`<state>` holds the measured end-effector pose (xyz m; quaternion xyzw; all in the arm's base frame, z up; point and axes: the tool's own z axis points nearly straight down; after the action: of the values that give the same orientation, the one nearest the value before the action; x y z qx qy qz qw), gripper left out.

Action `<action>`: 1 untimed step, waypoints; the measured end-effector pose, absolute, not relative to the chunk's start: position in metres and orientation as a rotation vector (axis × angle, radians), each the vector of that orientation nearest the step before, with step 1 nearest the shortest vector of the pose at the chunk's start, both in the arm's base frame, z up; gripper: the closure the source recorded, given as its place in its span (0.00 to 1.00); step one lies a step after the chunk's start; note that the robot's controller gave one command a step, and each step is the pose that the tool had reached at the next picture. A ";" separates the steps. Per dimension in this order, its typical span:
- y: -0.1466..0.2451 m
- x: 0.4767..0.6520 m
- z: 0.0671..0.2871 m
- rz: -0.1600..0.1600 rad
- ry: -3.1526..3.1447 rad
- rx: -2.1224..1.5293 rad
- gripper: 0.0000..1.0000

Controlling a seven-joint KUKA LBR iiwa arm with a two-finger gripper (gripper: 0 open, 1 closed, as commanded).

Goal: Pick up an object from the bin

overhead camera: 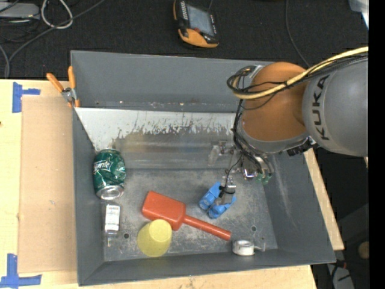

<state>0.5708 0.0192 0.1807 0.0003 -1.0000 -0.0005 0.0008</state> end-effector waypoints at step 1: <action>0.019 0.571 0.181 -0.002 -3.140 0.001 0.00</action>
Offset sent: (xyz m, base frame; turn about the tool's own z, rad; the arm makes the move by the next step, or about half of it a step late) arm 0.0023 -0.0010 -0.0037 -0.0070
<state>0.5708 0.0192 0.1807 0.0004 -1.0000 -0.0005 0.0008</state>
